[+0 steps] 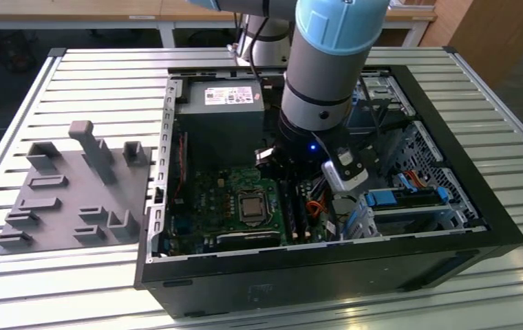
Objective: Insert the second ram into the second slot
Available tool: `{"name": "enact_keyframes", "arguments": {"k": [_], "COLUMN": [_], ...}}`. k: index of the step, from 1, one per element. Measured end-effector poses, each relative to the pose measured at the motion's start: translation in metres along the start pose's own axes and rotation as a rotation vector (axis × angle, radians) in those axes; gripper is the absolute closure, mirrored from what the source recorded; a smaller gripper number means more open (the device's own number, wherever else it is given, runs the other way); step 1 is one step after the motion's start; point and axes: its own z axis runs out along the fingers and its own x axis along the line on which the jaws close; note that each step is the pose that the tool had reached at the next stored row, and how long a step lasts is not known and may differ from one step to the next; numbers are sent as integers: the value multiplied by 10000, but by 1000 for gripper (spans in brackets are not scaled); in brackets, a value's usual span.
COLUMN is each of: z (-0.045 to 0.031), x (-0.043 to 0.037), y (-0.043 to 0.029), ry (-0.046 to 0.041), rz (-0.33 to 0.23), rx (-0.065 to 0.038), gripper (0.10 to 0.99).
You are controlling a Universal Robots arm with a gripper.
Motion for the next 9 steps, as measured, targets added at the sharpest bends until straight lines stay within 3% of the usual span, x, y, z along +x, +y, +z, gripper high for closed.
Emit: {"name": "enact_keyframes", "arguments": {"k": [9], "z": [-125], "x": [2], "y": [5], "ry": [1], "rz": [-5], "rx": [2], "gripper": [965]}}
